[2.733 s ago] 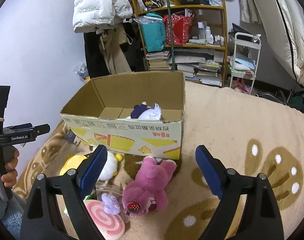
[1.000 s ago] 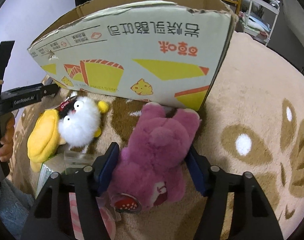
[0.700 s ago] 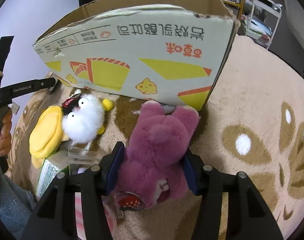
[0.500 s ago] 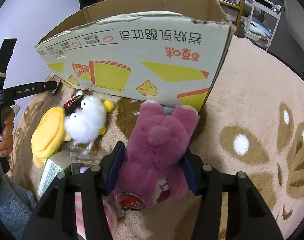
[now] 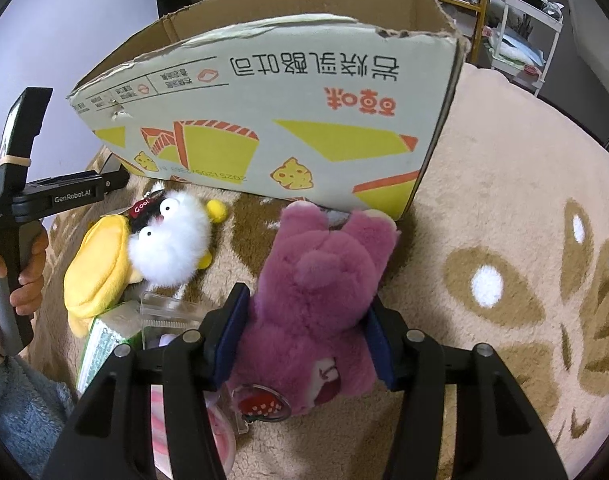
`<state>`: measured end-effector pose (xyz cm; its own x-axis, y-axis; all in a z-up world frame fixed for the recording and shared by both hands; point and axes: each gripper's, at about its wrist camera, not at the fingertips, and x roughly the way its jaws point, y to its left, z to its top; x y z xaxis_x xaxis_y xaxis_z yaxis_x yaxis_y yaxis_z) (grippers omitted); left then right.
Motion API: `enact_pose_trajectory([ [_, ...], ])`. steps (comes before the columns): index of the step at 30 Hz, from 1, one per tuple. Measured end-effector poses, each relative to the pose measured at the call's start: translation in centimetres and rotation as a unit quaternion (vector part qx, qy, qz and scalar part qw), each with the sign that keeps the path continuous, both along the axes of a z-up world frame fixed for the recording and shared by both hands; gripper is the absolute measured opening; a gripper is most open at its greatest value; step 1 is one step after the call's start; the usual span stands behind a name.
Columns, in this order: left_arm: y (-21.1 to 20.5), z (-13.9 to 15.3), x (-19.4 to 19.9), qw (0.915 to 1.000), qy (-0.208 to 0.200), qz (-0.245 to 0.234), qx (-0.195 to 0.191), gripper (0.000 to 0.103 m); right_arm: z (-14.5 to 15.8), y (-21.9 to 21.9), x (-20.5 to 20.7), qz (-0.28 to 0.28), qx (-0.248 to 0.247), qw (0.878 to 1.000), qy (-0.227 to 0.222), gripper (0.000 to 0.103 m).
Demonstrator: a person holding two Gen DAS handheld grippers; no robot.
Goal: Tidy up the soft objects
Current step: 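Lift the black tissue pack with the left gripper while the right gripper grasps the pink bear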
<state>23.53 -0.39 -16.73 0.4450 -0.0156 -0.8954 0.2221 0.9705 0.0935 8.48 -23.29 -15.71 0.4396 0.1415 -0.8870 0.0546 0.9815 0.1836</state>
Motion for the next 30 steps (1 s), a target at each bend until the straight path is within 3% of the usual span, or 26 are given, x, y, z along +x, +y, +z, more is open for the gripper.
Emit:
enact_pose_trajectory([
  [12,0.8,0.4,0.7,0.9992,0.026,0.001,-0.03,0.064,-0.4,-0.8,0.6,0.003,0.006,1.0,0.002,0.059],
  [16,0.5,1.1,0.5,0.9996,0.023,-0.018,-0.006,0.064,-0.5,-1.1,0.7,0.004,0.007,1.0,0.003,0.059],
  [19,0.5,1.7,1.0,0.9995,0.01,-0.03,0.01,0.077,-0.5,-1.3,0.7,0.003,0.012,1.0,0.003,0.059],
  [23,1.4,1.2,2.3,0.999,0.031,-0.022,-0.024,0.077,-0.7,-1.8,0.8,0.003,0.017,1.0,0.003,0.059],
  [30,1.8,-0.9,3.3,0.9969,0.061,-0.015,-0.047,0.077,-1.0,-2.1,0.9,0.003,0.018,1.0,0.006,0.059],
])
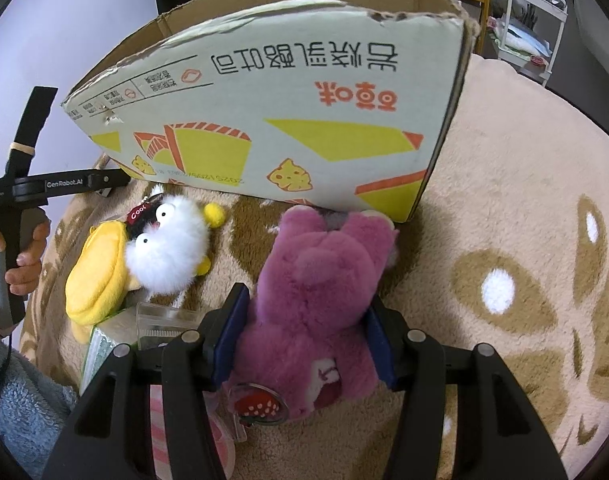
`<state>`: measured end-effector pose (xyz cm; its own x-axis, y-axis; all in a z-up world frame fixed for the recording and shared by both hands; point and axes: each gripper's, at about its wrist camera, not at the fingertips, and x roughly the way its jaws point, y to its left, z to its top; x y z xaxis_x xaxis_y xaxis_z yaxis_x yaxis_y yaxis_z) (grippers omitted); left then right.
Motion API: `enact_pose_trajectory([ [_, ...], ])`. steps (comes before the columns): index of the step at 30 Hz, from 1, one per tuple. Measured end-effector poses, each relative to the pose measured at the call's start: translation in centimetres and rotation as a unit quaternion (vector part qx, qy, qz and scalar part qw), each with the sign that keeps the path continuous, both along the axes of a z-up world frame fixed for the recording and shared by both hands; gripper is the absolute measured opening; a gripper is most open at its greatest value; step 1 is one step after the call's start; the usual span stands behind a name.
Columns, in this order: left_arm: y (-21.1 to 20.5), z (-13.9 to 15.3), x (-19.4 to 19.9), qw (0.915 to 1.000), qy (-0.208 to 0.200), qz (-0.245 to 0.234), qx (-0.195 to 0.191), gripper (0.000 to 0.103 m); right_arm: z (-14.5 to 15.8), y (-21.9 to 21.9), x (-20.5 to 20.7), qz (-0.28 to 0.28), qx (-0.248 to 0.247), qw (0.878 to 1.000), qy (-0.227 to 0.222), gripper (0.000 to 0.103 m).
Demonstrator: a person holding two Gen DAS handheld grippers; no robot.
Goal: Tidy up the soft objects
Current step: 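Lift the black tissue pack with the left gripper while the right gripper grasps the pink bear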
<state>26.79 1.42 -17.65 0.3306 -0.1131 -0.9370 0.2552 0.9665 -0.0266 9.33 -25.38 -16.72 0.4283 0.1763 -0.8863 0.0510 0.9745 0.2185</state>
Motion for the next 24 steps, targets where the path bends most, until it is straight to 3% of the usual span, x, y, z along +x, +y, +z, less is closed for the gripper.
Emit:
enact_pose_trajectory([
  [4,-0.2,0.0,0.1,0.9998,-0.004,-0.015,-0.01,0.073,0.2,0.3,0.1,-0.001,-0.001,1.0,0.0,0.059],
  [9,-0.1,0.0,-0.1,0.9995,-0.008,-0.019,-0.023,0.052,0.2,0.6,0.2,-0.001,-0.003,1.0,0.0,0.059],
  [14,0.2,0.5,-0.4,0.9995,-0.014,-0.015,-0.025,0.05,0.5,0.8,0.2,0.001,-0.004,1.0,0.0,0.059],
  [18,-0.3,1.1,-1.3,0.999,-0.039,-0.019,0.002,0.05,0.7,1.1,0.0,0.004,-0.013,1.0,-0.004,0.058],
  [24,-0.6,2.5,-2.7,0.998,-0.06,-0.016,0.003,0.05,2.1,1.8,-0.8,0.009,-0.03,0.999,-0.036,0.046],
])
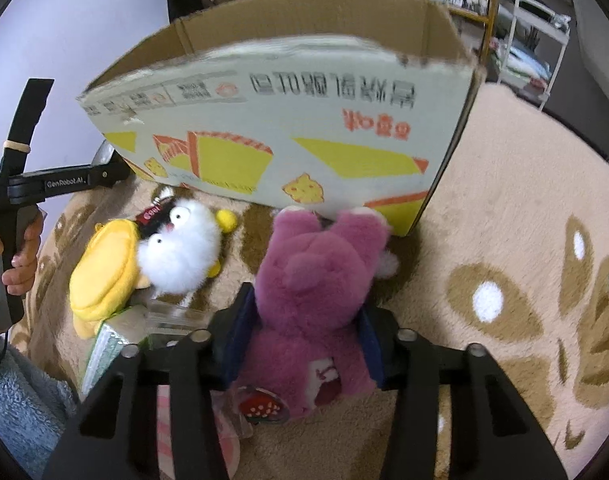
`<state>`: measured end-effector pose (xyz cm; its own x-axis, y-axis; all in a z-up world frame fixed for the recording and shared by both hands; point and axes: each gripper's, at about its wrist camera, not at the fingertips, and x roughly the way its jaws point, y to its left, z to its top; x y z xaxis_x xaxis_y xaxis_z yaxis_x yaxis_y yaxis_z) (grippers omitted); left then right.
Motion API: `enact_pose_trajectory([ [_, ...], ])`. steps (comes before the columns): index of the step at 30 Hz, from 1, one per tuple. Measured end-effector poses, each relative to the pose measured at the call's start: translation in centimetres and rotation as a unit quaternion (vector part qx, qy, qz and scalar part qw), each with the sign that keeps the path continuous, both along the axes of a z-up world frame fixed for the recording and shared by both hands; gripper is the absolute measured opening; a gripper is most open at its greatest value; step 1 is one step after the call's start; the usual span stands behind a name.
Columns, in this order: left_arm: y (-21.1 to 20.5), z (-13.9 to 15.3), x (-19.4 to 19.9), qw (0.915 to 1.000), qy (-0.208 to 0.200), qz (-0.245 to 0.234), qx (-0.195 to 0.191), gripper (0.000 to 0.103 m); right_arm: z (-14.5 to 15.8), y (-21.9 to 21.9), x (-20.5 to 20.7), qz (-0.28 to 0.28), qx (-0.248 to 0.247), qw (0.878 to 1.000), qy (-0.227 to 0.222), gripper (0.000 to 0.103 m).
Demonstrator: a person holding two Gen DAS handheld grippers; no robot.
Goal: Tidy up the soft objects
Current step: 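Lift the black tissue pack with the left gripper while the right gripper grasps the pink bear, then lower the tissue pack and pink bear into the box and open both grippers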
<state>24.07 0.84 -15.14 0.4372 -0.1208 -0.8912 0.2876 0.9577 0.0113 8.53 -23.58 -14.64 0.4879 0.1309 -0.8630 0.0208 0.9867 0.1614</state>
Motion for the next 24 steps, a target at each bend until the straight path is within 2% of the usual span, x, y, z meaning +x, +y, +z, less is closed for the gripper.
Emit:
enact_pose_trajectory([
  [7,-0.3,2.5,-2.5,0.999,-0.044,-0.003,-0.01,0.05,1.4,-0.4,-1.7,-0.018,0.001,1.0,-0.026,0.044],
  [13,0.0,5.3,-4.8,0.9954,-0.094,0.005,-0.017,0.05,5.0,-0.5,-3.6,-0.036,-0.001,0.996,-0.082,0.044],
  [18,-0.2,8.5,-7.0,0.9873,-0.158,0.006,-0.015,0.05,8.4,-1.3,-4.5,-0.048,-0.004,0.988,-0.143,0.044],
  [24,-2.0,12.0,-8.6,0.9729,-0.231,-0.015,-0.009,0.05,12.2,-1.8,-4.2,-0.051,-0.01,0.978,-0.201,0.044],
])
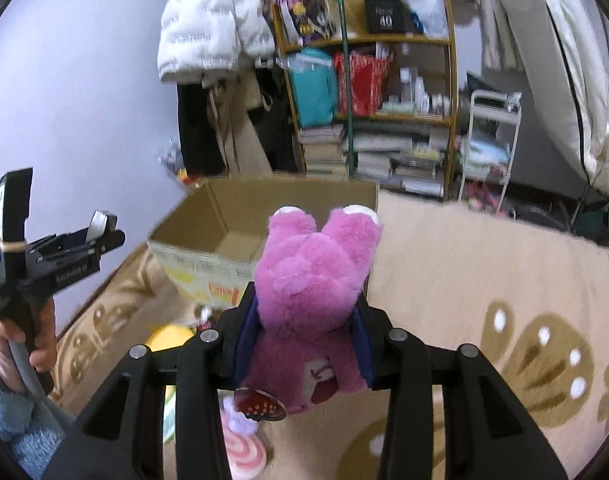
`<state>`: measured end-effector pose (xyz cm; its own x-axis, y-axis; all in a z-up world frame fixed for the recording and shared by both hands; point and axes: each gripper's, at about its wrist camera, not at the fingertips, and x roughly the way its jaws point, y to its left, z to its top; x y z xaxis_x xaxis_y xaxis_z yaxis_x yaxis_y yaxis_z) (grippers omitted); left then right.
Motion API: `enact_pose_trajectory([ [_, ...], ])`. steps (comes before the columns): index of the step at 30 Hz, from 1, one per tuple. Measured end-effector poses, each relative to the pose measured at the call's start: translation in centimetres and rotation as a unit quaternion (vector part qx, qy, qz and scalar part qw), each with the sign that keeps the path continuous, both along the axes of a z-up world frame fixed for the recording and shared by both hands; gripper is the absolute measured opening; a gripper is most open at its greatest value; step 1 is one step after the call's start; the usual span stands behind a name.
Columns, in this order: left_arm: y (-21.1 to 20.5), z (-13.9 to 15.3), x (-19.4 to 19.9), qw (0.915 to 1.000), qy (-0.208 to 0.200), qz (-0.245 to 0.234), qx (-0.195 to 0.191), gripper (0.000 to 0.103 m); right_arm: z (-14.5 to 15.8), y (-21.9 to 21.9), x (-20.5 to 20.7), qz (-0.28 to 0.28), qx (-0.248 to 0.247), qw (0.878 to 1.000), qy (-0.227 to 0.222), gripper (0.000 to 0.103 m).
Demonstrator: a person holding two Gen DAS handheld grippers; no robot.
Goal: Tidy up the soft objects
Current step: 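Lower the tissue pack and pink bear into the box and open both grippers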
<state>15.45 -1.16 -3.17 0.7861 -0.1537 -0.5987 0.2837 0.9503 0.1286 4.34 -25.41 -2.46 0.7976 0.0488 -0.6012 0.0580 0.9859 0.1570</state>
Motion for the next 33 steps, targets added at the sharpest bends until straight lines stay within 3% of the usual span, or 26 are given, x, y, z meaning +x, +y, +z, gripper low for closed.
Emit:
enact_pose_trajectory([
  [6,-2.5,2.0,0.8,0.9991,-0.039,-0.008,-0.012,0.05,1.2,0.2,3.0,0.01,-0.02,1.0,-0.021,0.044],
  [12,-5.5,2.2,2.7,0.9987,-0.048,-0.017,-0.009,0.05,1.1,-0.1,5.8,0.026,-0.036,0.998,-0.033,0.044],
  [25,-9.2,-1.6,4.8,0.9986,-0.016,-0.047,0.015,0.052,-1.0,-1.9,8.4,0.041,-0.013,0.998,-0.041,0.046],
  [33,-9.5,-2.0,4.2,0.9982,-0.019,-0.051,0.025,0.07,-1.3,-1.9,8.4,0.043,-0.003,0.998,-0.047,0.049],
])
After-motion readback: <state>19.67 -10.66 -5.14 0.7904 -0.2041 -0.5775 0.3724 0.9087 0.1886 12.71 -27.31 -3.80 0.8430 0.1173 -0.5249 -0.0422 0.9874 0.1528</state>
